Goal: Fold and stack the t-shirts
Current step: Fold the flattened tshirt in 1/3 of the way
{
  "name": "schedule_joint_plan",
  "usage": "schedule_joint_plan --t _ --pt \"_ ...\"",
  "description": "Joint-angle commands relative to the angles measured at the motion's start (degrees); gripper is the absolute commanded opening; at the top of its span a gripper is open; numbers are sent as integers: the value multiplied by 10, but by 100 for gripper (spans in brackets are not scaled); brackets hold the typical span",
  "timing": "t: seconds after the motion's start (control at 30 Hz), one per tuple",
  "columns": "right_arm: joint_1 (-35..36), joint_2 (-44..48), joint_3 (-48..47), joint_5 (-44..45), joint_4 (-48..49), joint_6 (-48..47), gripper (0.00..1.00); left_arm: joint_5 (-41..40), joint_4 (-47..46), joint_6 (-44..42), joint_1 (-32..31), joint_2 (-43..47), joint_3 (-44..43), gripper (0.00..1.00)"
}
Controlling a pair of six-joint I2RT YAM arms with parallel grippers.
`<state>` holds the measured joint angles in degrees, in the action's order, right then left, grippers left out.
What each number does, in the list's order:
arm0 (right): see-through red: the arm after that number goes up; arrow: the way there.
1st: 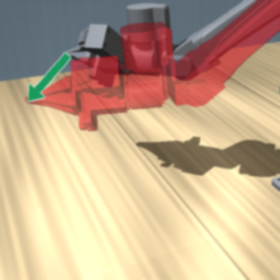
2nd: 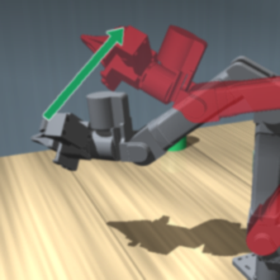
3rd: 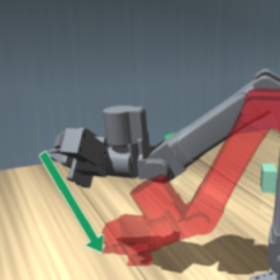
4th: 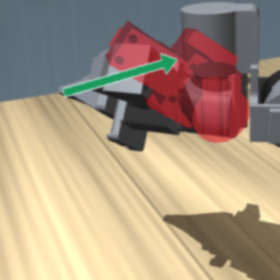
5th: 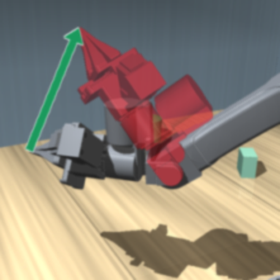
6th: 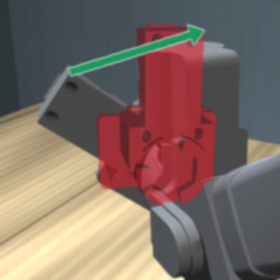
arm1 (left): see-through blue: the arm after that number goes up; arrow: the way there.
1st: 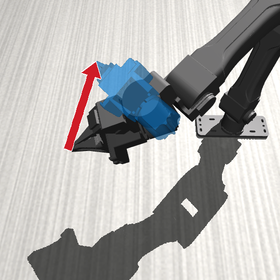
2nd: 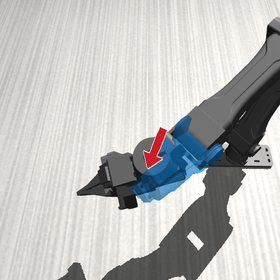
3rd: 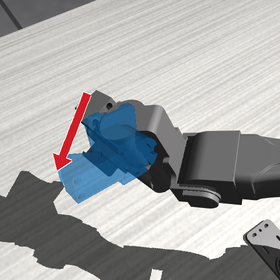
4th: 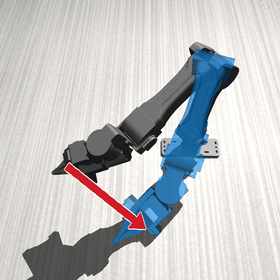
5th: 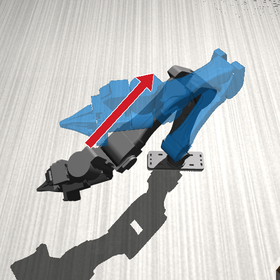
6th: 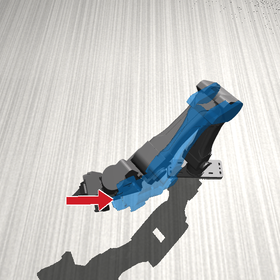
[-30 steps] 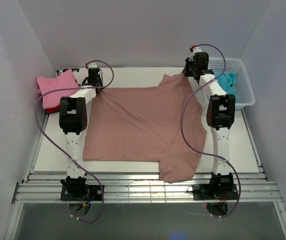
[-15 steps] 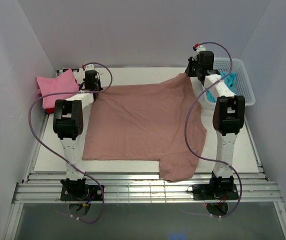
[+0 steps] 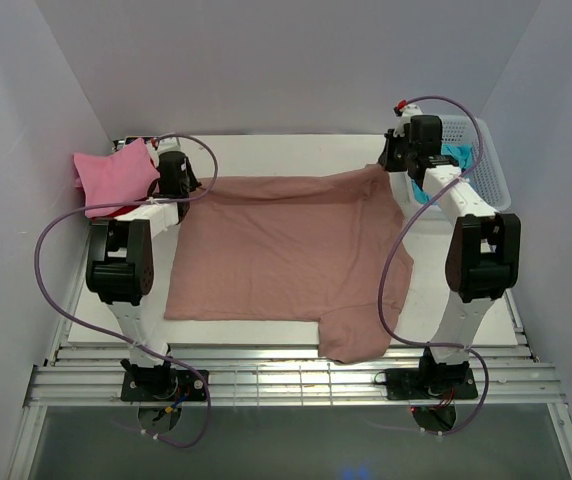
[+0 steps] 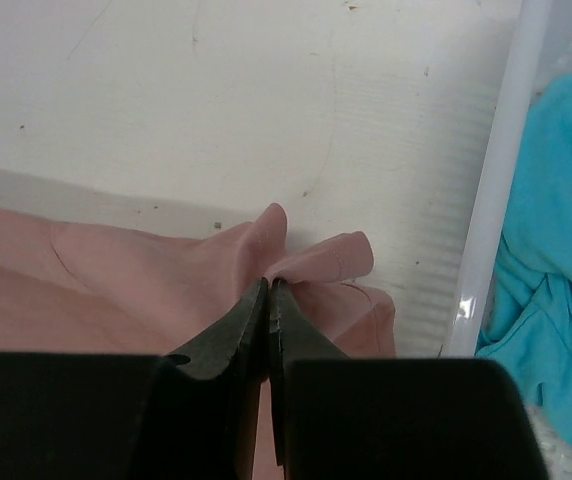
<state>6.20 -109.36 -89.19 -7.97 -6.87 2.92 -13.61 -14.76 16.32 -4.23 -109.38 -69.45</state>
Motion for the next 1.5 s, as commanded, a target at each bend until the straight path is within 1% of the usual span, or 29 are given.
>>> schedule_joint_plan --t 0.0,0.1,0.13,0.17,0.23,0.33,0.5,0.63,0.97,1.3,1.37,1.4,1.43,1.47 --pt "9 47 35 -6 -14 -10 8 26 -11 18 2 45 33 0" --pt "18 73 65 4 -38 -14 8 40 -11 23 2 57 57 0" --pt "25 108 97 14 -45 -17 8 45 -11 30 1 66 78 0" --pt "25 108 97 15 -46 -17 8 45 -11 32 1 66 78 0" --pt "30 129 133 16 -48 -14 8 44 -11 35 0 77 99 0" --pt "41 174 161 32 -63 -11 8 39 -11 39 0 89 121 0" --pt "65 213 205 98 -101 -11 8 29 -11 50 0 116 152 0" --pt "69 237 230 110 -118 -4 8 20 -11 54 0 131 174 0" --pt "74 227 250 190 -176 2 8 -3 -3 53 0 143 201 0" --pt "84 195 260 216 -233 7 8 -30 35 48 0 132 201 0" --pt "89 187 263 226 -243 8 8 -30 56 50 0 132 196 1" --pt "94 183 263 231 -249 9 8 -34 66 52 0 131 193 5" --pt "95 177 264 233 -260 10 8 -37 75 56 1 131 190 13" --pt "98 173 264 238 -266 12 8 -38 89 57 1 134 187 28"
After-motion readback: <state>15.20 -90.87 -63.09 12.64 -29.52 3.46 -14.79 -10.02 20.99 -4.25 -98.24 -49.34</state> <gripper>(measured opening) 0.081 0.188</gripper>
